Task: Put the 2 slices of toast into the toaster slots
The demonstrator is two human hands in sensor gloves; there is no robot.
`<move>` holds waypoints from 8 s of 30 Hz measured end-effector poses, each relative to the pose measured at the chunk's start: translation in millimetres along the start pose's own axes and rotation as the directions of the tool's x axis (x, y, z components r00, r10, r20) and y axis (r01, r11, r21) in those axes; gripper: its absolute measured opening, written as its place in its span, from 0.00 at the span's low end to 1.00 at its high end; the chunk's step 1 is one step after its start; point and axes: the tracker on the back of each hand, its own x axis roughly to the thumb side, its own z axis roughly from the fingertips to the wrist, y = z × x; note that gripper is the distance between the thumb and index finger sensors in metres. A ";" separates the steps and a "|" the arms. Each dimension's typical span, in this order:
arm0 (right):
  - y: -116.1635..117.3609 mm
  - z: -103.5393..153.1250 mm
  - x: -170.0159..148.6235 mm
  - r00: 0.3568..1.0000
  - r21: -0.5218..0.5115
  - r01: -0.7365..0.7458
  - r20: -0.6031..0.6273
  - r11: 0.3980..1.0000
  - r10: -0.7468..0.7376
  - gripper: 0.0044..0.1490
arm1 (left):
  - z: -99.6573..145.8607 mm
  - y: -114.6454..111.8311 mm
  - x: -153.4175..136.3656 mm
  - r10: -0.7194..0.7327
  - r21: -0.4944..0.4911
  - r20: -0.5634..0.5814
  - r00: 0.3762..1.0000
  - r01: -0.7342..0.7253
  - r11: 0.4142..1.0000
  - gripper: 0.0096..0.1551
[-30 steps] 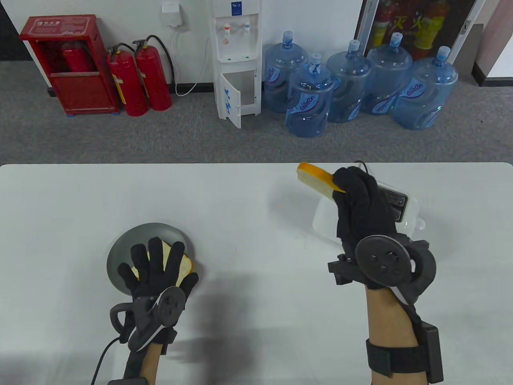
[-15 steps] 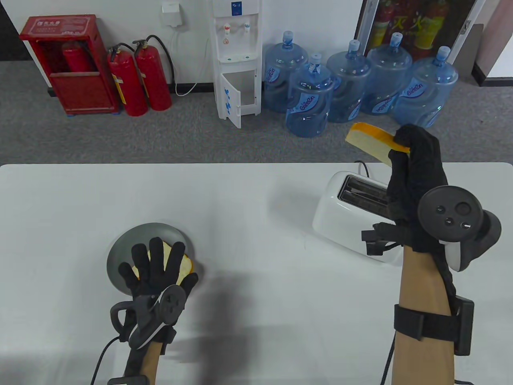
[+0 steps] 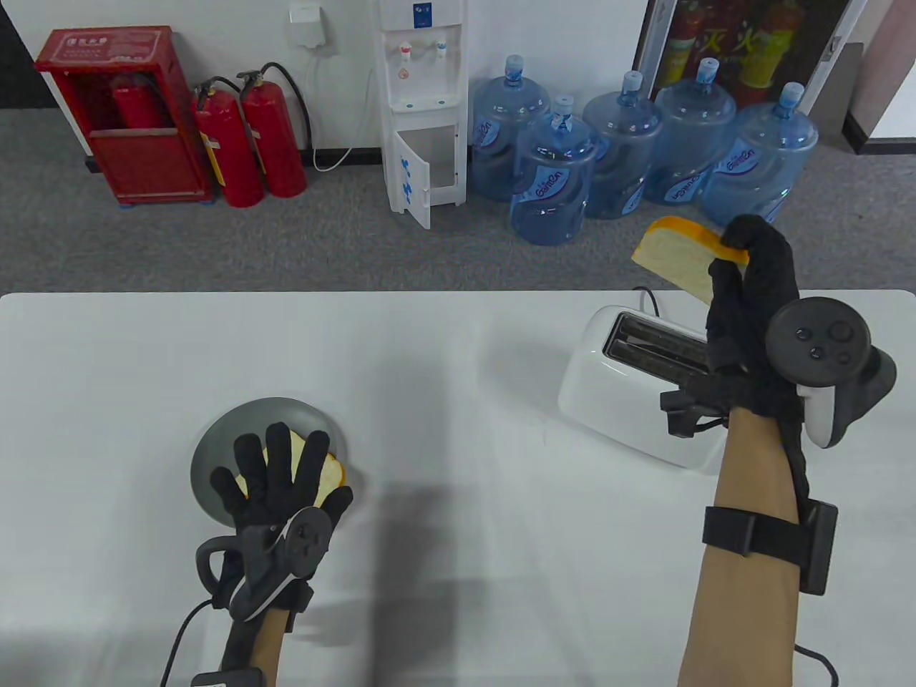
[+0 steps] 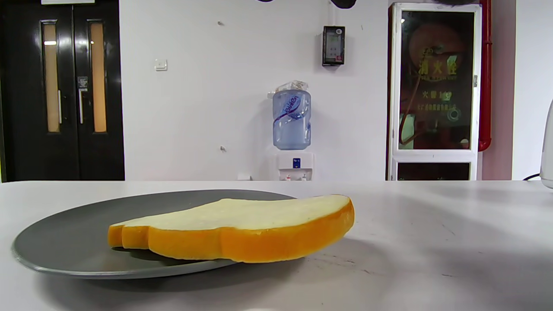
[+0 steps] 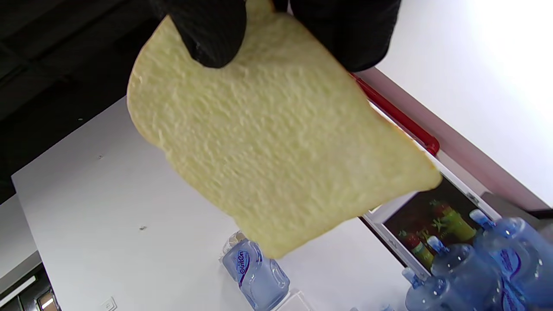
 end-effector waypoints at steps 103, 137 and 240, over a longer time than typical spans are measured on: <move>85.2 -11.1 -115.7 0.983 0.284 -0.129 -0.088 0.950 0.160 0.35 | -7.5 -4.6 1.8 -0.094 -0.067 0.014 0.995 0.095 0.993 0.44; 91.3 -8.3 -120.5 0.948 0.329 -0.220 -0.150 0.918 0.281 0.34 | -7.4 -6.1 4.2 -0.113 -0.073 0.026 0.993 0.114 0.991 0.44; 18.1 139.6 62.7 0.805 0.036 -0.340 0.528 0.940 0.271 0.43 | 8.2 2.4 26.4 -0.051 -0.061 0.131 0.990 0.059 0.996 0.44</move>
